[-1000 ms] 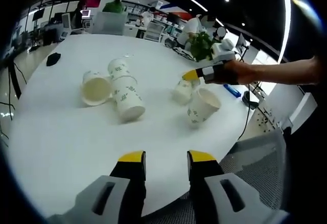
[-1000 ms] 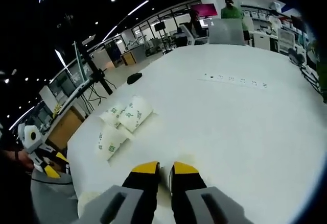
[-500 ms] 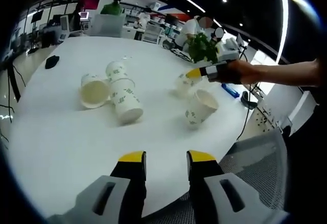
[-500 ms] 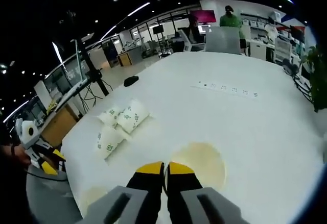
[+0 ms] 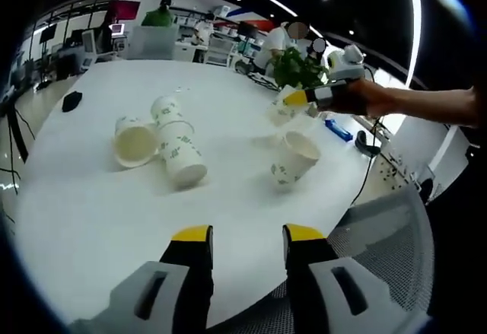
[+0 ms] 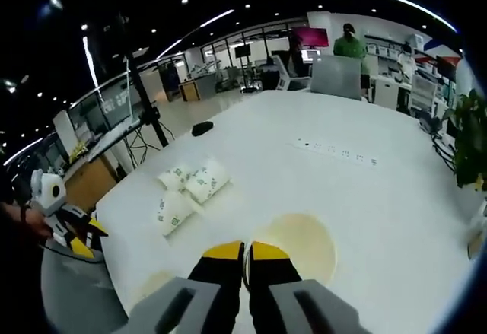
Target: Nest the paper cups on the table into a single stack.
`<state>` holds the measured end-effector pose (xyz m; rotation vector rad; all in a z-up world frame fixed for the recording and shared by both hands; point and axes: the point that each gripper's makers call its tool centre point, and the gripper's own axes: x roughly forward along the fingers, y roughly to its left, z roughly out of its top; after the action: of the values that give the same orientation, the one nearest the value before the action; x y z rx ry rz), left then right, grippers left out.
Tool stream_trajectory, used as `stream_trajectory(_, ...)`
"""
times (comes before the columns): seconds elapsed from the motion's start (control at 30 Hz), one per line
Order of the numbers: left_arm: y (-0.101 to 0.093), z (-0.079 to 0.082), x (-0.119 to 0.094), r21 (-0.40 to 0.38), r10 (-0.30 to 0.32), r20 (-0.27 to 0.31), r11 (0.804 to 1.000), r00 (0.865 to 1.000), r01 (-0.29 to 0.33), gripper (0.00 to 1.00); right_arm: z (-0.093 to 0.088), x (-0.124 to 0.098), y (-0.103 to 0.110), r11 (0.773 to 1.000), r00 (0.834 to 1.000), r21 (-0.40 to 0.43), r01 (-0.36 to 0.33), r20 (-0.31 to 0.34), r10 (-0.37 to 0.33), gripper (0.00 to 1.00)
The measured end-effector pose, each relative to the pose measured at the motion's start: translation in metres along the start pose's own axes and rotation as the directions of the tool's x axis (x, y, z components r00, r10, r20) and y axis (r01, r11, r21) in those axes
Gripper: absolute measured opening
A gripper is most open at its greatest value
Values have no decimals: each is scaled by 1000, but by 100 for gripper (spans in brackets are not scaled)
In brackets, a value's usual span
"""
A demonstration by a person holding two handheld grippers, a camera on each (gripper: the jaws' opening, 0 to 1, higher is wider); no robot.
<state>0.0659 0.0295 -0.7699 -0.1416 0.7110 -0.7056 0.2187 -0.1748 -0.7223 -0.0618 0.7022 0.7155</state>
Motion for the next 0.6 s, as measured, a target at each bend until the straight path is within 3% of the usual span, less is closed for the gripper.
stream_trajectory(0.33, 0, -2, 1, 46, 4, -5, 999, 1000, -4, 40, 17, -23, 16, 996, 1000, -92, -17, 23, 19, 0)
stream_trajectory(0.6, -3, -1, 0, 51, -2, 1, 999, 1000, 2, 40, 19, -39, 40, 989, 999, -146, -33, 25, 37, 0)
